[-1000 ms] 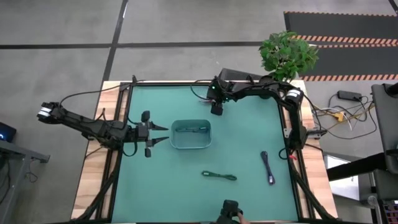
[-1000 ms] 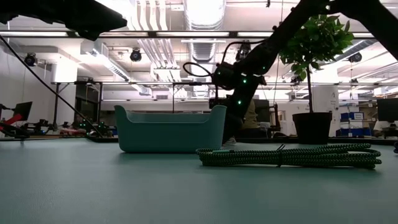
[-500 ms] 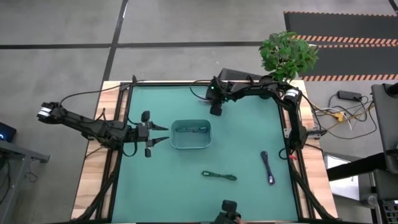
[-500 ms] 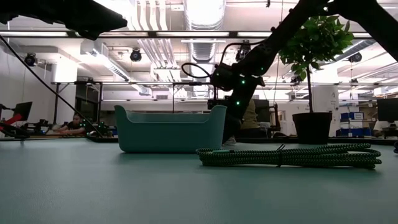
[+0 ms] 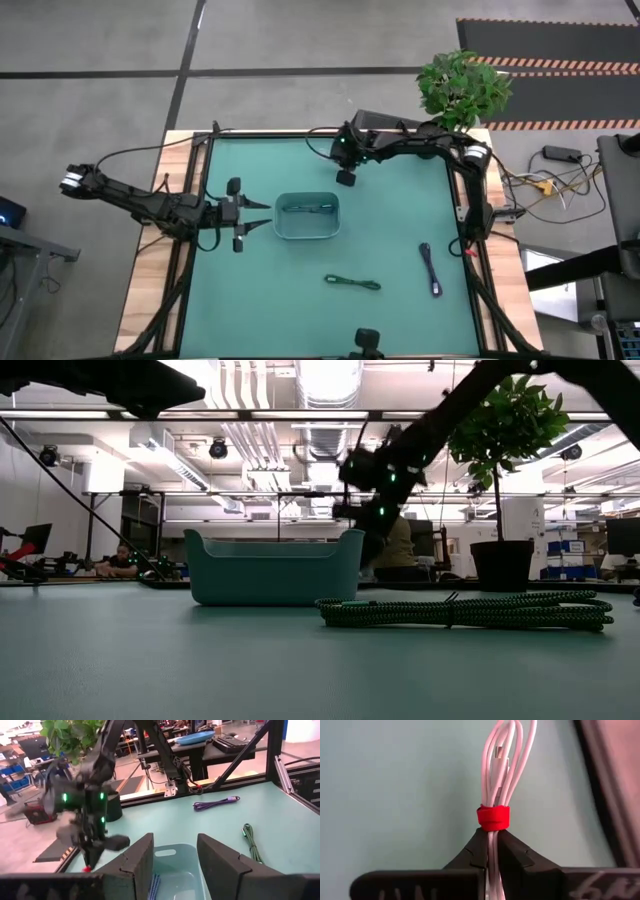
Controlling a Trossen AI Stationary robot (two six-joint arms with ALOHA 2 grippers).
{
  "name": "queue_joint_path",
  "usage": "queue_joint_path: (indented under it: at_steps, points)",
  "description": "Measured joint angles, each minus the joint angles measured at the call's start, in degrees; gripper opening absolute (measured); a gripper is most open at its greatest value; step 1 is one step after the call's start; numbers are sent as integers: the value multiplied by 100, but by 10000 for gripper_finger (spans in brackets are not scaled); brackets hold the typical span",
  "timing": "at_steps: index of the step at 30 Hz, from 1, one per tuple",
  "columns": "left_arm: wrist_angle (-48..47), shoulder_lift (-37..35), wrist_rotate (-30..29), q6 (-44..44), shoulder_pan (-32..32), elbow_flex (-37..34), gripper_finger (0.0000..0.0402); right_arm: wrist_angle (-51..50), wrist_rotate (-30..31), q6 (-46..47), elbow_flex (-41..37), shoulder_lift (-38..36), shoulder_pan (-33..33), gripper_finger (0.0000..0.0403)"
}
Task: Pick and place USB-C Cables
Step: Put the white charger cable into the green bin
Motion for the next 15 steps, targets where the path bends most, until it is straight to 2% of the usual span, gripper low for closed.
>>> queue_joint_path:
  at_steps: [9,15]
  points:
    - [89,19,-31,-308,0,-2,137,89,340,92,-148,-1032,488,14]
    - [563,126,-33,-320,0,-7,137,74,512,47,-219,-1648,804,13]
